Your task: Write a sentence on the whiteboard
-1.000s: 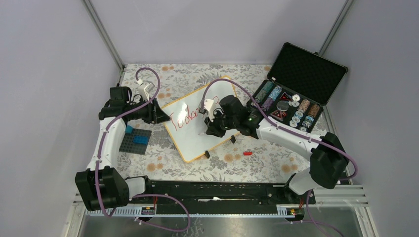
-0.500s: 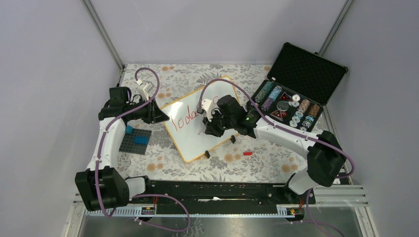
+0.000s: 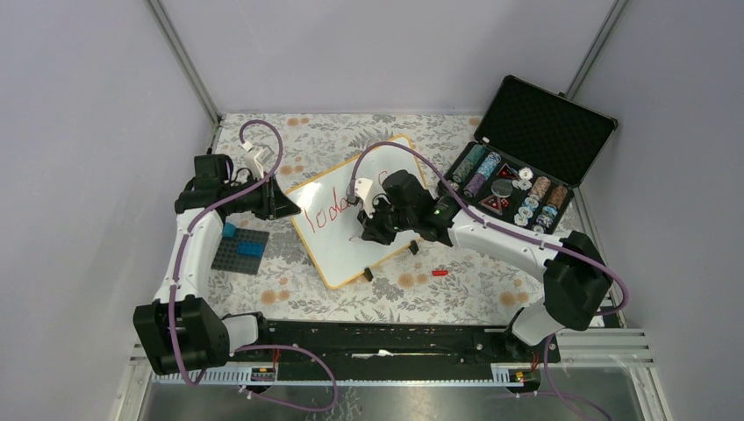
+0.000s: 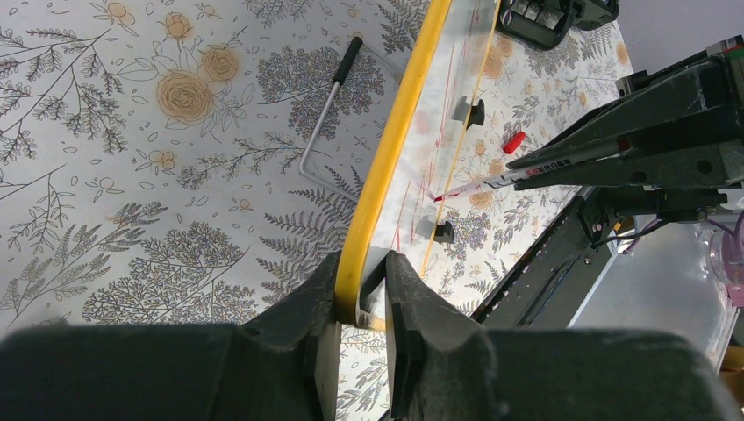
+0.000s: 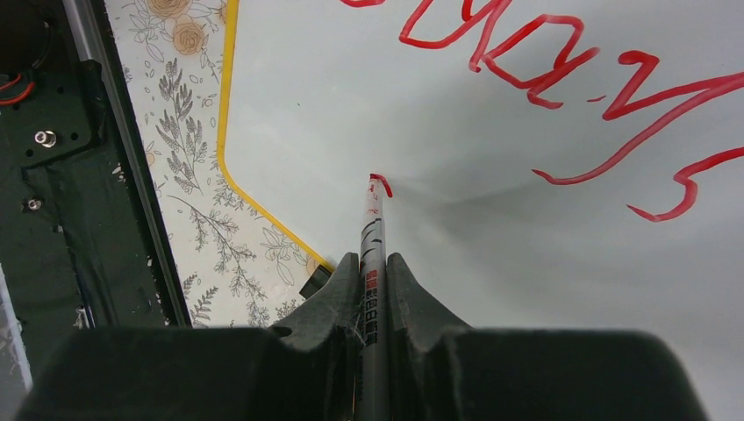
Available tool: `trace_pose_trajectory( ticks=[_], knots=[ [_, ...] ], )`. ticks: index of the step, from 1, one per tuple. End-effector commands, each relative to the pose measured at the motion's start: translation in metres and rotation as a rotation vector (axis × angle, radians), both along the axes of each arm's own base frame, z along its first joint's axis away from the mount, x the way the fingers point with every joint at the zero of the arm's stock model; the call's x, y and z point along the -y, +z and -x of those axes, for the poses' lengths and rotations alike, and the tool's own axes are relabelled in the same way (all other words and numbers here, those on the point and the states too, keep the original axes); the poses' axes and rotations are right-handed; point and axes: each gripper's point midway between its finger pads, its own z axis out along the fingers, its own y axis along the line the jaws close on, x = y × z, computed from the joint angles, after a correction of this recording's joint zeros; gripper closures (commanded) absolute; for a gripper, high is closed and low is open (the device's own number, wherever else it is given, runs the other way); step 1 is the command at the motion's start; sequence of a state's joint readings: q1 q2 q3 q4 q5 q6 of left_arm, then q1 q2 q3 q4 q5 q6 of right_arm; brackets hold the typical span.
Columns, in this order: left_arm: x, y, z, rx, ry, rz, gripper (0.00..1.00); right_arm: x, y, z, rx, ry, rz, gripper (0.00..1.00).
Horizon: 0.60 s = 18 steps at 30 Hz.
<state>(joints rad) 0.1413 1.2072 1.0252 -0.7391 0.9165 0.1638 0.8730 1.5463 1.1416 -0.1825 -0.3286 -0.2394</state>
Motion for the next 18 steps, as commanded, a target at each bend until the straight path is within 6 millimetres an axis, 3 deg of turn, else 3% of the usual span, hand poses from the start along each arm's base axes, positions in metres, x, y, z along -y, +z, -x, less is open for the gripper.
trace_pose_trajectory(
  ticks=[1,18],
  knots=[
    [-0.002,-0.001,-0.006,0.043,-0.010,-0.037,0.89,-0.004,-0.003,0.000,0.028,0.023,0.014,1.00],
    [-0.004,-0.003,-0.007,0.041,-0.001,-0.048,0.90,0.013,-0.008,-0.003,0.067,0.000,0.072,1.00]
  ],
)
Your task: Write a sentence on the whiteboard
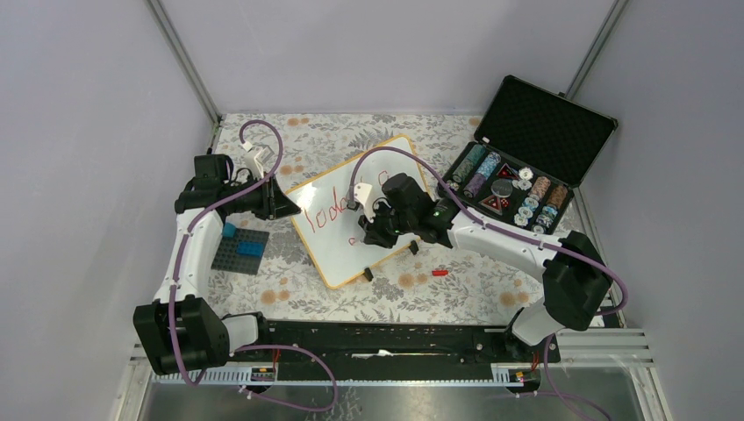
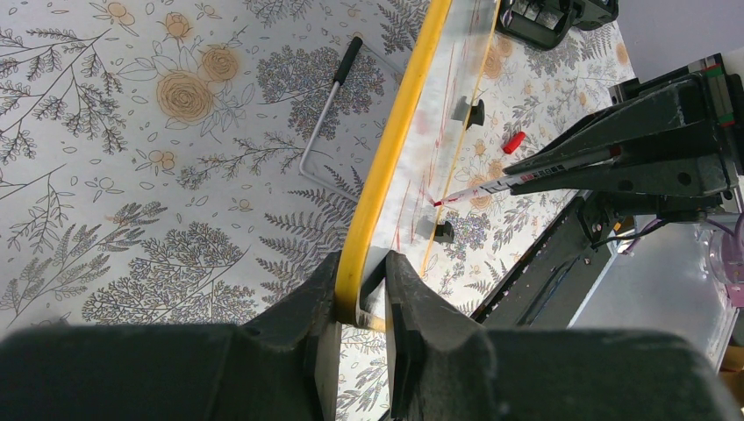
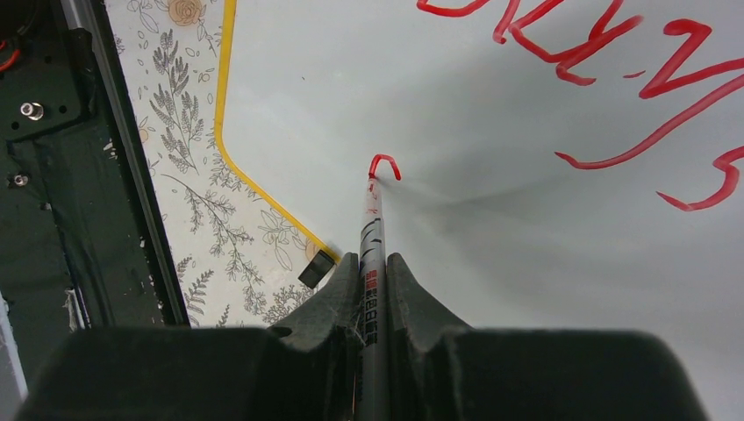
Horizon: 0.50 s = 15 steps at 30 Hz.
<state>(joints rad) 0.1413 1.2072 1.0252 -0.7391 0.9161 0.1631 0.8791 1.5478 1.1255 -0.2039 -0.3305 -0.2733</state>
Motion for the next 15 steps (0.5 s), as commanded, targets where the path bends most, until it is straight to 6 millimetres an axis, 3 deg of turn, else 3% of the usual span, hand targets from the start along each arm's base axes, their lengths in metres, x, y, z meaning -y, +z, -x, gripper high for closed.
trace_pose_trajectory(
  ticks=[1,15],
  knots=[
    [-0.004,-0.002,-0.007,0.043,-0.001,-0.048,0.90,0.009,0.004,-0.011,0.076,-0.034,0.036,1.00],
    [-0.005,-0.003,-0.007,0.041,0.002,-0.051,0.91,0.014,0.016,-0.031,0.115,-0.094,0.035,1.00]
  ],
)
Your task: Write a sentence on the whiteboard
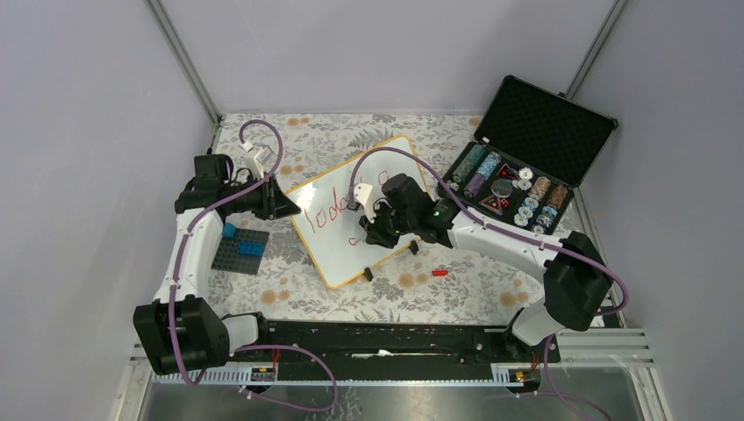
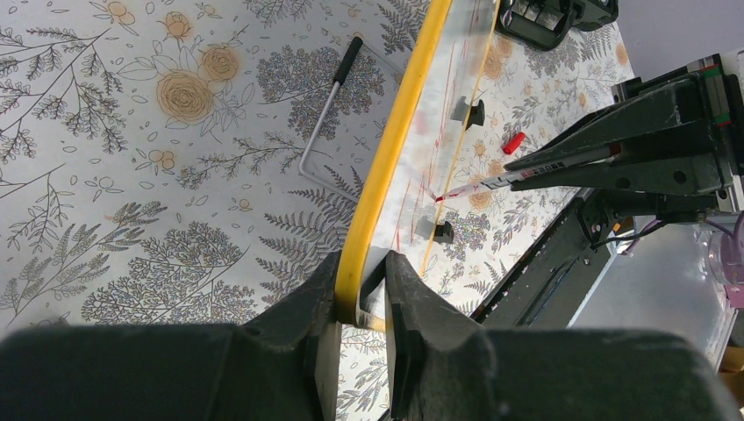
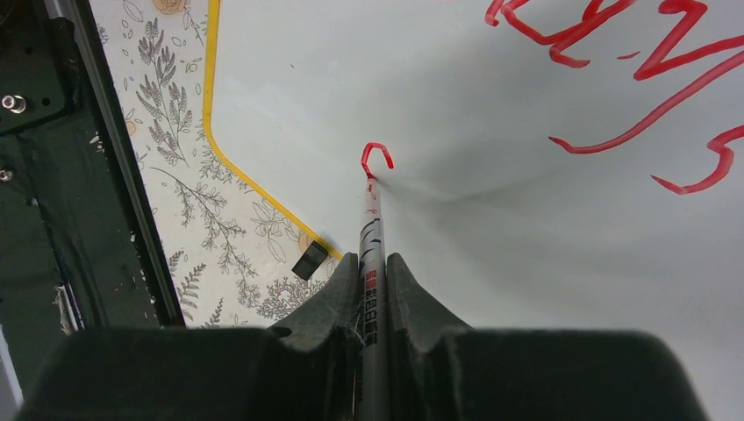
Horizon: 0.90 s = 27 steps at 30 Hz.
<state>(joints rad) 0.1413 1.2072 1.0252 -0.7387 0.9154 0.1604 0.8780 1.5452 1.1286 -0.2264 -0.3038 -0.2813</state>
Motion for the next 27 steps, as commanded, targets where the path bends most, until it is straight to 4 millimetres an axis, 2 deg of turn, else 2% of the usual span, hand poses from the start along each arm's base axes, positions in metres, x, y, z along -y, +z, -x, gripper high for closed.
trace_pose_trajectory(
  ticks=[1,14,22,27],
  knots=[
    [-0.005,-0.003,-0.007,0.043,0.001,-0.052,0.91,0.008,0.019,-0.029,0.107,-0.079,0.007,1.00],
    [-0.005,-0.003,-0.007,0.041,0.001,-0.053,0.91,0.005,0.032,-0.039,0.119,-0.103,-0.018,1.00],
    [-0.005,-0.004,-0.007,0.041,0.002,-0.056,0.92,0.003,0.029,-0.035,0.103,-0.088,-0.021,1.00],
    [-0.006,-0.004,-0.007,0.042,0.005,-0.057,0.92,0.006,0.017,-0.030,0.078,-0.077,0.000,1.00]
  ],
)
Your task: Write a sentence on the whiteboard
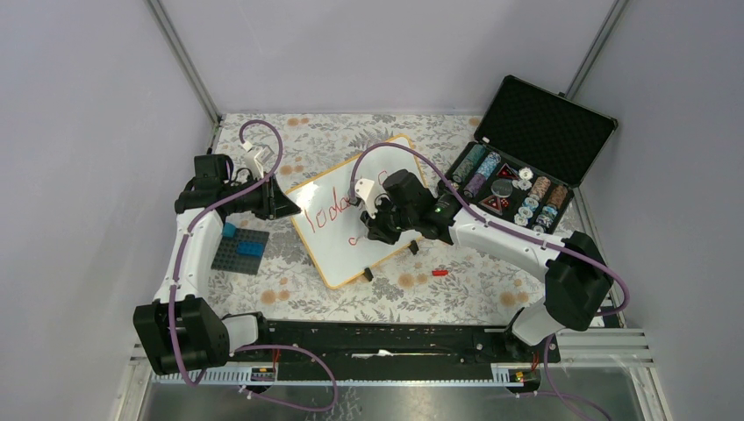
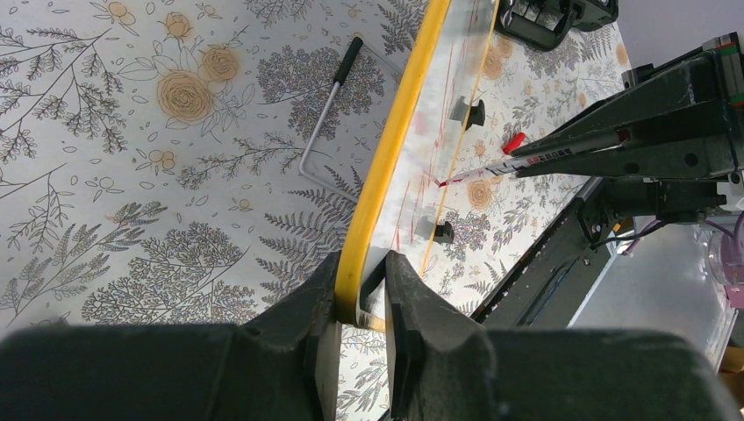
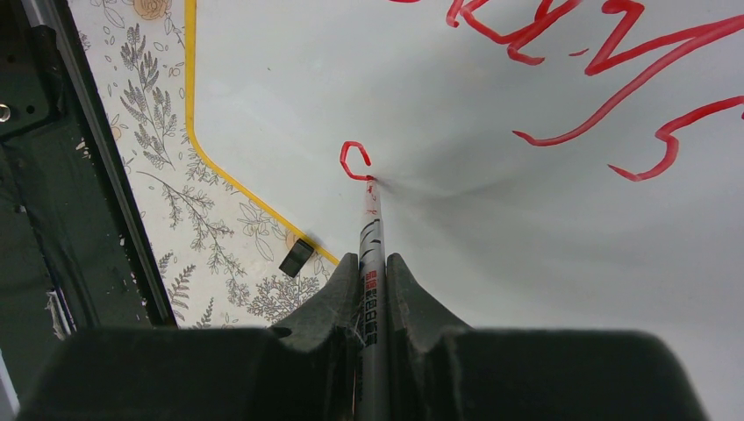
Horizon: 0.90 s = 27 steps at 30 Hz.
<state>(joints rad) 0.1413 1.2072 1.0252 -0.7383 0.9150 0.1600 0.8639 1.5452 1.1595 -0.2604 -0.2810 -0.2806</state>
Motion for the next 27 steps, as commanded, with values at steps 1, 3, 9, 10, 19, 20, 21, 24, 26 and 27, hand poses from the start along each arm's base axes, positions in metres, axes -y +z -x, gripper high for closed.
trace_pose_trajectory(
  ticks=[1,3,9,10,19,20,21,24,26,27],
  knots=[
    [-0.006,-0.004,-0.007,0.041,0.003,-0.057,0.92,0.003,0.007,-0.020,0.065,-0.043,-0.004,1.00],
    [-0.005,-0.004,-0.007,0.041,0.002,-0.057,0.93,0.005,0.003,-0.019,0.062,-0.041,0.004,1.00],
    [-0.006,-0.005,-0.007,0.038,0.004,-0.057,0.94,0.007,0.000,-0.015,0.052,-0.029,0.014,1.00],
    [-0.006,-0.005,-0.007,0.038,0.004,-0.058,0.94,0.007,-0.001,-0.014,0.049,-0.025,0.016,1.00],
    [-0.006,-0.006,-0.007,0.037,0.005,-0.062,0.94,0.010,-0.013,-0.004,0.031,-0.007,0.038,1.00],
    [-0.006,-0.006,-0.007,0.037,0.003,-0.061,0.94,0.010,-0.014,-0.002,0.027,-0.004,0.041,1.00],
    [-0.006,-0.006,-0.007,0.038,0.003,-0.061,0.94,0.011,-0.015,-0.001,0.024,-0.002,0.044,1.00],
    [-0.006,-0.006,-0.007,0.036,0.003,-0.060,0.95,0.012,-0.018,0.002,0.019,0.004,0.049,1.00],
    [-0.006,-0.006,-0.007,0.036,0.004,-0.062,0.95,0.012,-0.020,0.005,0.015,0.009,0.052,1.00],
    [-0.006,-0.007,-0.007,0.035,0.004,-0.062,0.95,0.012,-0.021,0.007,0.011,0.011,0.053,1.00]
  ],
)
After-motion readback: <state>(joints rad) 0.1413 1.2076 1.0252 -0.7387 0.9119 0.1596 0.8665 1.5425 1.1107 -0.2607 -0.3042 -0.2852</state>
